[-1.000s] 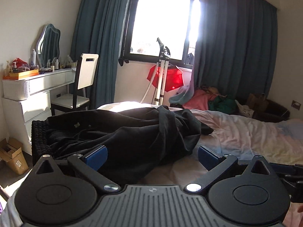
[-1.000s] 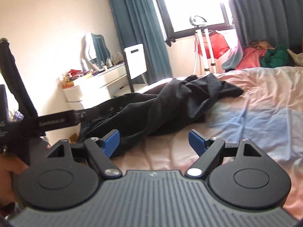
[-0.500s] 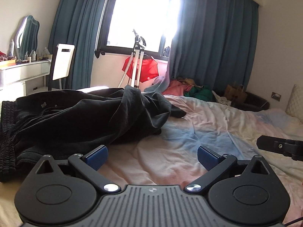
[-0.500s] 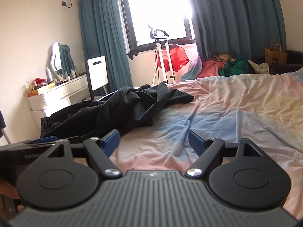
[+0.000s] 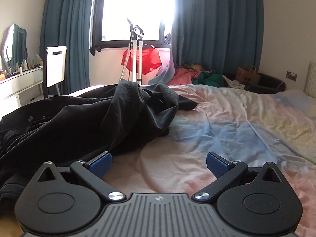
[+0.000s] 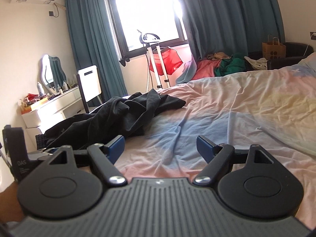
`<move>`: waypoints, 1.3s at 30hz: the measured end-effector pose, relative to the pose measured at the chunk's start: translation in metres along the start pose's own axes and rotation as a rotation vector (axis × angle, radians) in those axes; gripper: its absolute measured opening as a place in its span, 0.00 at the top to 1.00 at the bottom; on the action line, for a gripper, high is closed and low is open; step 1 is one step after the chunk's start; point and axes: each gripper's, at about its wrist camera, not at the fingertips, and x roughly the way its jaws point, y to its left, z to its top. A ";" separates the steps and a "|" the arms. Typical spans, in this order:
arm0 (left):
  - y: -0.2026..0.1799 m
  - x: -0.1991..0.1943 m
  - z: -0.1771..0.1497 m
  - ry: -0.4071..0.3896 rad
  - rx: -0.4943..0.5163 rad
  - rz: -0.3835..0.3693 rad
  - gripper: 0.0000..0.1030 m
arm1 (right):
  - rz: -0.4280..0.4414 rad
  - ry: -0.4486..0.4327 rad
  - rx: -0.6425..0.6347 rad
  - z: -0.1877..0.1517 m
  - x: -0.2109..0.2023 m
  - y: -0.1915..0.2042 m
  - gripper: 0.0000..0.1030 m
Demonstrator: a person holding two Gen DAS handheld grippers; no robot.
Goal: Fold clothes
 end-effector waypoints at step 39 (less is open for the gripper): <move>-0.001 0.202 0.158 -0.080 0.101 0.257 0.85 | -0.049 0.337 0.404 -0.036 0.121 -0.093 0.20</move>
